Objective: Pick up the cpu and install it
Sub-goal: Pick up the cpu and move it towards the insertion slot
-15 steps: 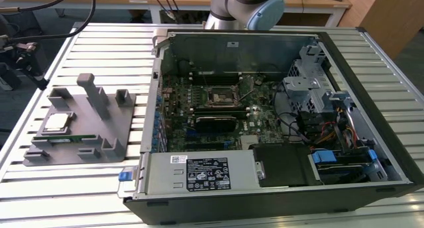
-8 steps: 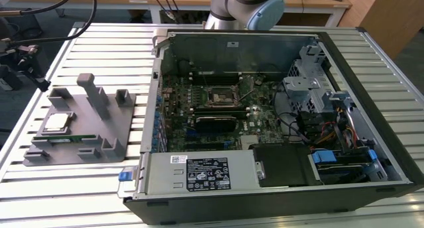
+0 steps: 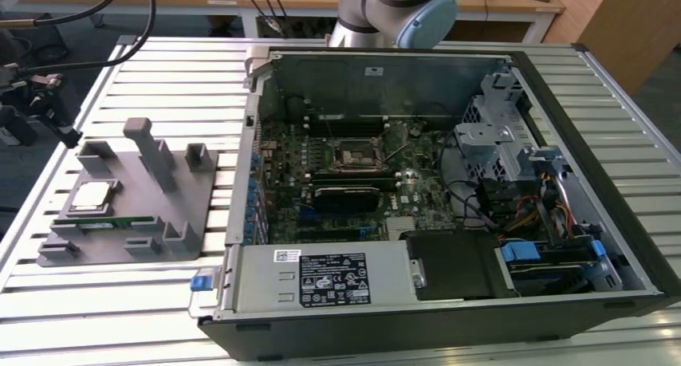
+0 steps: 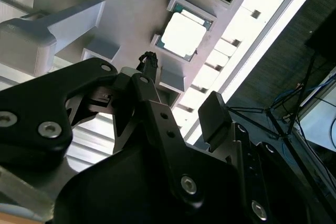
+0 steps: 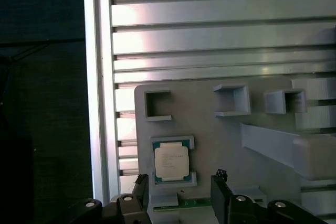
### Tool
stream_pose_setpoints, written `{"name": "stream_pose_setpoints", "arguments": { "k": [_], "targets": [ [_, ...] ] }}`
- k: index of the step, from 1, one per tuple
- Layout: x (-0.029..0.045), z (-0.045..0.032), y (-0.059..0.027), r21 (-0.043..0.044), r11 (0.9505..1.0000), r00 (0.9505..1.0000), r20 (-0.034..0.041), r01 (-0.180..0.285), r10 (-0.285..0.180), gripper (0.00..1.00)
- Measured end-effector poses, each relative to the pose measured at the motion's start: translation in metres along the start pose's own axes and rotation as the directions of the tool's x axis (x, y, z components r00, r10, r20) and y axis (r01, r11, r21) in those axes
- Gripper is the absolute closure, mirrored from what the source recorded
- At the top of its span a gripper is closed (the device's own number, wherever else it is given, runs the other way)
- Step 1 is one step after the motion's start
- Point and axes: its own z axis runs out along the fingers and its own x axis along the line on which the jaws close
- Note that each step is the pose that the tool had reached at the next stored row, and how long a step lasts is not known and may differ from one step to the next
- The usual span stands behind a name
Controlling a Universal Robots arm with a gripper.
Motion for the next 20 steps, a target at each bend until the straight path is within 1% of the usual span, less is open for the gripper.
{"name": "stream_pose_setpoints", "arguments": {
  "k": [7,15,16,18,20],
  "targets": [
    [0.0001,0.0032,-0.0003,0.0,1.0,1.0,0.0,0.0,0.0,0.41],
    [0.0,0.0168,-0.0027,0.0009,1.0,1.0,-0.0001,0.004,-0.004,0.41],
    [0.0,0.0184,-0.0028,0.0028,1.0,1.0,0.0,0.005,-0.005,0.41],
    [0.0001,0.0203,-0.0029,0.0118,0.9999,1.0,0.0005,0.006,-0.006,0.41],
    [0.0001,0.0225,-0.003,0.0179,0.9998,0.9999,0.0007,0.013,-0.013,0.41]
  ]
}}
